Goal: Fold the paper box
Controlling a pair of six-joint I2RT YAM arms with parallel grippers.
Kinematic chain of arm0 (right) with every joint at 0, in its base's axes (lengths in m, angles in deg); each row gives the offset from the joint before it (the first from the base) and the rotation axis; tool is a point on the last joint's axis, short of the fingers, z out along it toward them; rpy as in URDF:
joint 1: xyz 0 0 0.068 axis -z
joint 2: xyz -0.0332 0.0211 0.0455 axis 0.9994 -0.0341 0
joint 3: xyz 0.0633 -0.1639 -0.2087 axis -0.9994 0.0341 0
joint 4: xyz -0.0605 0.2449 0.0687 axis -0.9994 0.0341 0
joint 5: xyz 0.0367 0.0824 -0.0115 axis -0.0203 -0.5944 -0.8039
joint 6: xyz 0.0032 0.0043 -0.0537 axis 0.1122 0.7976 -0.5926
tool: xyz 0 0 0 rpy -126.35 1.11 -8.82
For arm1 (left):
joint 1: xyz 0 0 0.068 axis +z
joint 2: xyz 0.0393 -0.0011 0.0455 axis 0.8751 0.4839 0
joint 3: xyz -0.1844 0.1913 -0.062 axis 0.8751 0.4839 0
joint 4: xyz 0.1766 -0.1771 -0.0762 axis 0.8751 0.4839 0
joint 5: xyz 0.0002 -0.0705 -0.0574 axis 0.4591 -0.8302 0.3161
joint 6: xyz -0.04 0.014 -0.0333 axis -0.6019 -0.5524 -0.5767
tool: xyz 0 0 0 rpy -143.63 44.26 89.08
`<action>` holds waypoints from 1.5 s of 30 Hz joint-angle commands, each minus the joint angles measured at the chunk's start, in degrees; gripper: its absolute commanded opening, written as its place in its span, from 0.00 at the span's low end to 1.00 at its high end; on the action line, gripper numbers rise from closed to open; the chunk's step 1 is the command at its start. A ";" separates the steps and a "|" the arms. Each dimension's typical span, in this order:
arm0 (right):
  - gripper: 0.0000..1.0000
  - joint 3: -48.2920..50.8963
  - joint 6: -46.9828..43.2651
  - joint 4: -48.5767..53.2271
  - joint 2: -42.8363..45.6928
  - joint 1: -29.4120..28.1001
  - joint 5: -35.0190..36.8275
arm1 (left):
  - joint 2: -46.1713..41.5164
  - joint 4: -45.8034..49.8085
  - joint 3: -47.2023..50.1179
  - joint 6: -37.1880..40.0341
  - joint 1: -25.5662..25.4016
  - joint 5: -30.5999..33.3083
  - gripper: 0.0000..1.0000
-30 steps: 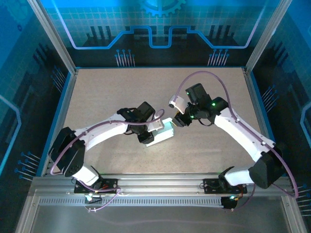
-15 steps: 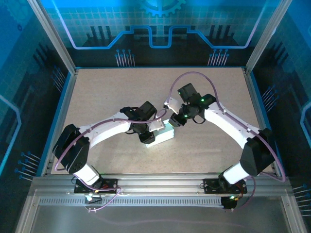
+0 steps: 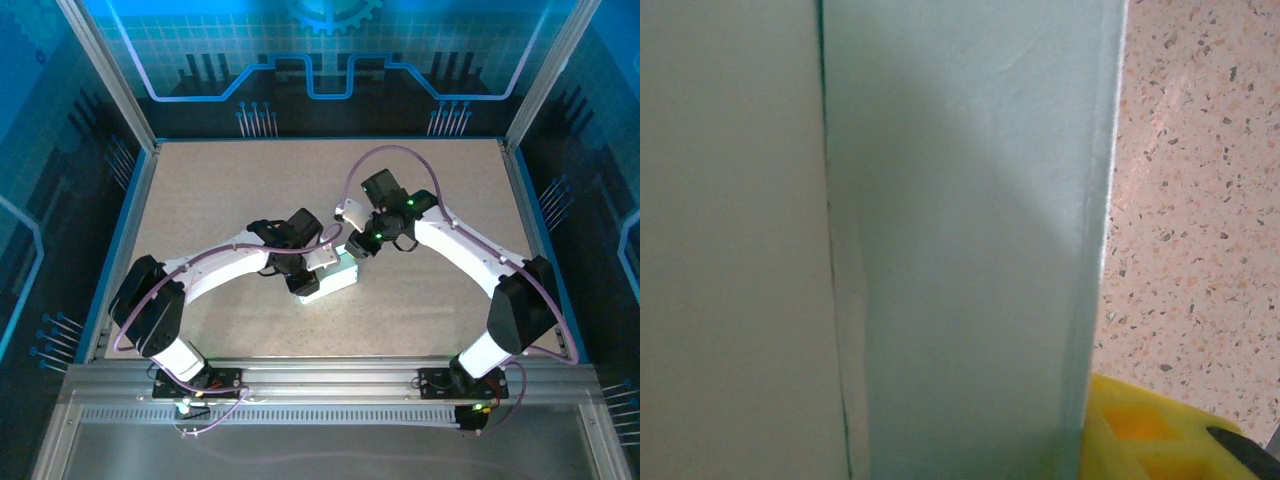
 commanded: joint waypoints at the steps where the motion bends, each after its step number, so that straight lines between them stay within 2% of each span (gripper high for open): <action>1: 0.36 -0.65 2.21 0.92 0.05 0.09 1.95 | 1.58 1.18 -0.04 1.31 0.25 -0.78 0.38; 8: 0.42 0.22 2.92 0.34 1.32 1.25 1.49 | 1.86 1.20 -0.09 1.22 0.23 -0.71 0.38; 12: 0.52 0.64 2.64 0.25 2.32 1.54 1.49 | 2.04 1.40 -0.18 1.14 0.26 -0.63 0.38; 15: 0.54 1.44 2.20 -0.01 3.61 2.83 -0.02 | 2.00 1.47 -0.17 1.13 0.26 -0.61 0.38; 24: 0.38 0.30 -1.34 3.18 0.65 3.45 -4.10 | 2.25 1.57 -0.53 0.98 0.22 -0.83 0.38; 35: 0.24 -1.61 -1.77 3.71 -2.59 3.00 -5.89 | 2.48 1.83 -0.77 0.86 0.26 -0.81 0.38; 36: 0.21 -1.69 -1.62 3.71 -2.59 3.00 -5.87 | 2.48 1.90 -0.75 0.87 0.22 -0.82 0.38; 38: 0.10 -1.77 -1.60 3.82 -2.47 2.87 -6.14 | 2.48 1.97 -0.76 0.87 0.26 -0.83 0.38; 41: 0.02 -1.92 -1.42 4.41 -2.29 2.41 -6.04 | 2.39 2.08 -0.88 0.82 0.20 -0.87 0.39; 45: 0.00 -0.86 -0.04 4.36 -1.10 1.62 -4.81 | 2.14 2.09 -1.02 0.54 0.24 -0.69 0.47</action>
